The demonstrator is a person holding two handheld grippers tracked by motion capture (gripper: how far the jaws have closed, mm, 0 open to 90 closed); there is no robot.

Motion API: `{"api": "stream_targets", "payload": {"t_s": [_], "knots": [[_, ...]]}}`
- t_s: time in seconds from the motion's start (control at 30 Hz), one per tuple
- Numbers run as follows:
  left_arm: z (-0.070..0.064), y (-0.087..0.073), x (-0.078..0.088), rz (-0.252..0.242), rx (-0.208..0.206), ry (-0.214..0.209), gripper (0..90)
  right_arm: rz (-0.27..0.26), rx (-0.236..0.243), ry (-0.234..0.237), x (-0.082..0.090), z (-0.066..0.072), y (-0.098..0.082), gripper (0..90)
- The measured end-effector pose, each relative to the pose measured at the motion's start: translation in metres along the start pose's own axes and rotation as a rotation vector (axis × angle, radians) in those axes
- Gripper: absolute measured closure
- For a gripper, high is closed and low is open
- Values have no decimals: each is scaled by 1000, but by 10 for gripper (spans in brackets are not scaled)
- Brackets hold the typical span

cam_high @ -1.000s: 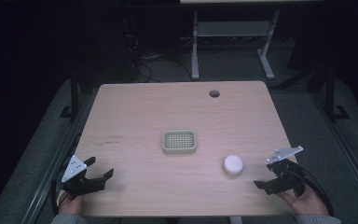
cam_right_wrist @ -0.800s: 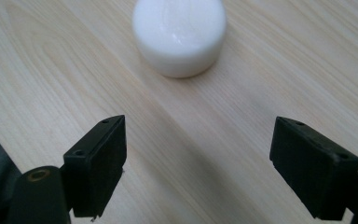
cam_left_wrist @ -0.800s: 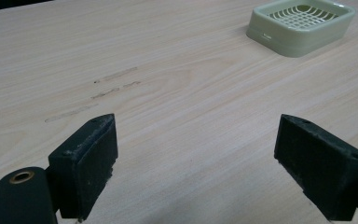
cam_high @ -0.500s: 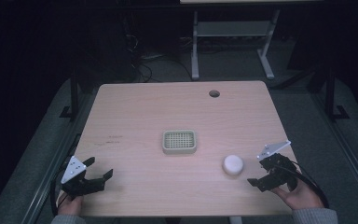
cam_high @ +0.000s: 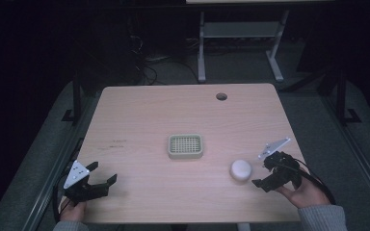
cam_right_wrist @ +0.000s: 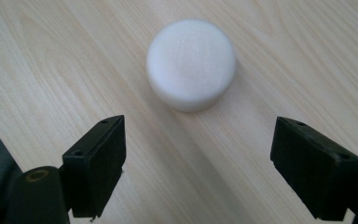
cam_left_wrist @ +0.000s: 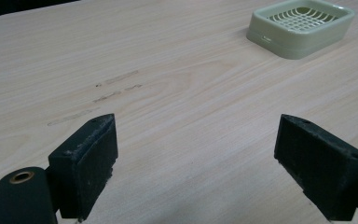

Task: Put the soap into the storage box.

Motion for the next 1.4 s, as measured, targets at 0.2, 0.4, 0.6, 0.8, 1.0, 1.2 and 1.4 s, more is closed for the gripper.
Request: {"api": "stream_targets", "payload": {"t_s": [0.2,0.4,0.6,0.8,1.0,1.2,1.4], "knots": [[1,0,-1,2,-1,3,129,12,6,3,1,-1,14,173],[1,0,-1,5,0,2,129,36,30,5,-3,-3,28,171],[2,0,-1,5,-1,3,128,56,46,9,-8,-4,37,168],[2,0,-1,3,0,4,128,81,57,16,-16,-5,44,162],[2,0,0,2,-4,3,128,118,69,23,-25,-3,48,155],[2,1,0,0,-1,3,129,155,85,32,-35,-2,51,151],[1,1,-1,-2,-1,1,129,207,97,37,-46,-1,53,151]]}}
Point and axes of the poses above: each handheld gripper's, and its own axes: x roughly backward along the jaws, y roughly out of its top, z roughly to its left, the point moved 6 cm from there along -x, roughly forward along the jaws, and after that the axes turned 3 degrees about -y, right-handed, at the moved point
